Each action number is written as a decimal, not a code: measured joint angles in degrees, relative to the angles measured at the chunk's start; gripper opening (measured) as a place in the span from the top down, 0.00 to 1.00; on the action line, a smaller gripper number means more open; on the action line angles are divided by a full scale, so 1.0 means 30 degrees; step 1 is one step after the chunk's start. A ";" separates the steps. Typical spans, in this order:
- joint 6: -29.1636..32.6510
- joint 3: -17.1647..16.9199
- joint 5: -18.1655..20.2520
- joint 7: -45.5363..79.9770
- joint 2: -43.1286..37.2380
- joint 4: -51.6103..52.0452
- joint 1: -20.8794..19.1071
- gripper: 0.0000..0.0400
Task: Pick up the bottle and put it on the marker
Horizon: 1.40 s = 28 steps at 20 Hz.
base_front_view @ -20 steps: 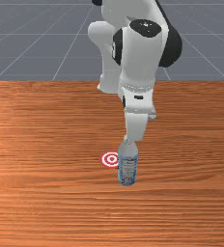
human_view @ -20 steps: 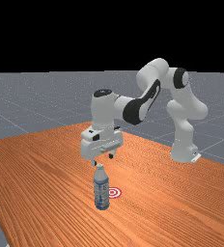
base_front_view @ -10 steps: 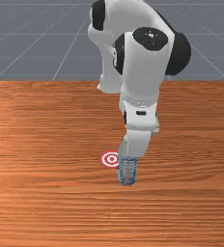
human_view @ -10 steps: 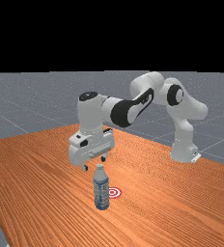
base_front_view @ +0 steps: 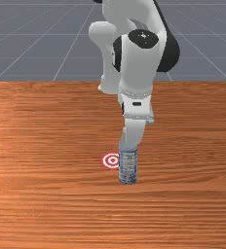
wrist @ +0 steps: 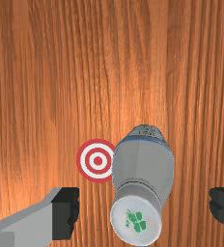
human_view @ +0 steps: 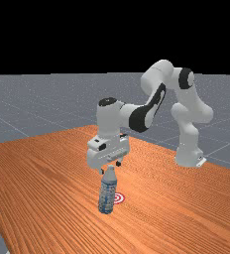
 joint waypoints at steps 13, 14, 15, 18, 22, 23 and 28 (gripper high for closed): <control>0.0399 -0.0218 0.0748 0.1575 0.0006 -0.0195 -0.0155 0.59; 0.0399 -0.0485 0.1077 0.2661 -0.0024 -0.0238 -0.0237 0.59; 0.0408 -0.0618 0.1178 0.2620 -0.0053 -0.0276 -0.0494 0.59; 0.0407 -0.0689 0.0951 0.0440 -0.0046 -0.0273 -0.1428 0.59; -0.0950 -0.0546 0.0644 -0.1133 -0.0198 -0.0255 -0.1743 0.59; -0.0793 -0.0549 0.0635 -0.1125 -0.0564 -0.0902 -0.1743 0.59; 0.1832 -0.0546 0.0640 -0.1059 -0.2386 -0.4117 -0.1778 0.59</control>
